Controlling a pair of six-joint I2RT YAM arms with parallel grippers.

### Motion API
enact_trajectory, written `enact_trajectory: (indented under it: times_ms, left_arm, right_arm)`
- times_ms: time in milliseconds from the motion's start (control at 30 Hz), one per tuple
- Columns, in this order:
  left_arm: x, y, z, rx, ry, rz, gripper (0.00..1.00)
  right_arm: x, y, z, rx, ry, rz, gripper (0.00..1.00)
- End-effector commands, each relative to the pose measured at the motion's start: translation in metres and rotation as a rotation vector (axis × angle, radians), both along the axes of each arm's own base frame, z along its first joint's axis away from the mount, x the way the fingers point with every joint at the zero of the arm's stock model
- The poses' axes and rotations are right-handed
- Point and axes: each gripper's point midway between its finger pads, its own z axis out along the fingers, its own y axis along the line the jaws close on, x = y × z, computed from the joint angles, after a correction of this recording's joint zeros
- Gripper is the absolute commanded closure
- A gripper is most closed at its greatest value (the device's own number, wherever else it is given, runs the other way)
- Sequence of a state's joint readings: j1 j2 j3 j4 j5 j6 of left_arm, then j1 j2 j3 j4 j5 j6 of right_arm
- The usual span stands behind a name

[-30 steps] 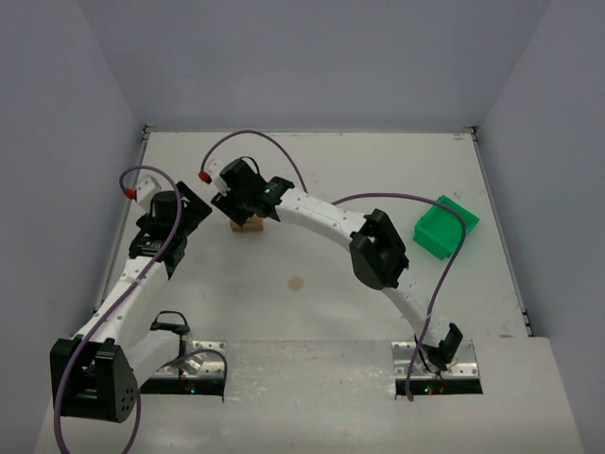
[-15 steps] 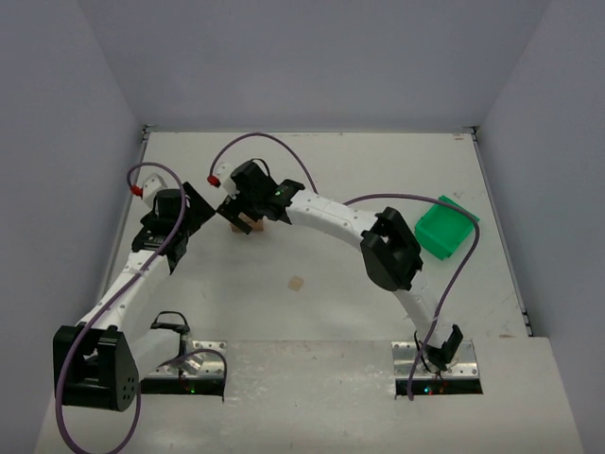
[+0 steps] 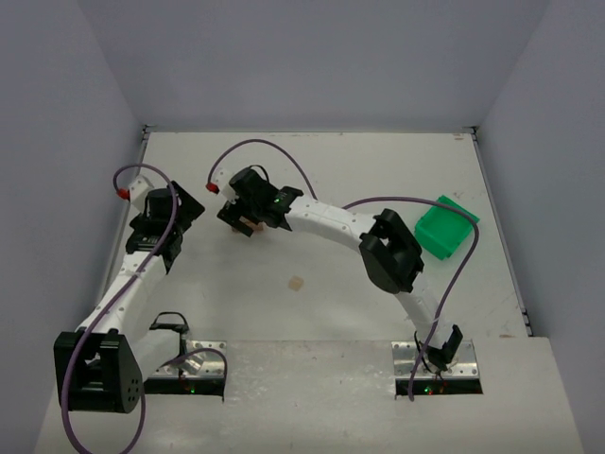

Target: Build the wood block tower

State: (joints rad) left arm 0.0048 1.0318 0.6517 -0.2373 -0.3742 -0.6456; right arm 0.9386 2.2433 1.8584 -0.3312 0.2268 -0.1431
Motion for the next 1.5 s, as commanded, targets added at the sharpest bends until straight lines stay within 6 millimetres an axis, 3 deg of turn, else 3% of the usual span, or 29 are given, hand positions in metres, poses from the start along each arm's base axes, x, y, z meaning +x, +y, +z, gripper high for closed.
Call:
enact_trajectory:
  times_ms: [0, 433, 1467]
  left_arm:
    - [0.007, 0.015, 0.019, -0.004, -0.050, 0.068, 0.00]
    - [-0.005, 0.031, 0.025, 0.011, -0.065, 0.152, 0.00]
    - [-0.003, 0.026, 0.030, 0.002, -0.093, 0.116, 0.00]
  right_arm:
    - [0.020, 0.009, 0.024, 0.051, -0.107, -0.039, 0.01]
    - [0.021, 0.018, 0.009, 0.040, -0.085, -0.023, 0.01]
    - [0.034, 0.029, 0.003, 0.038, -0.140, -0.046, 0.01]
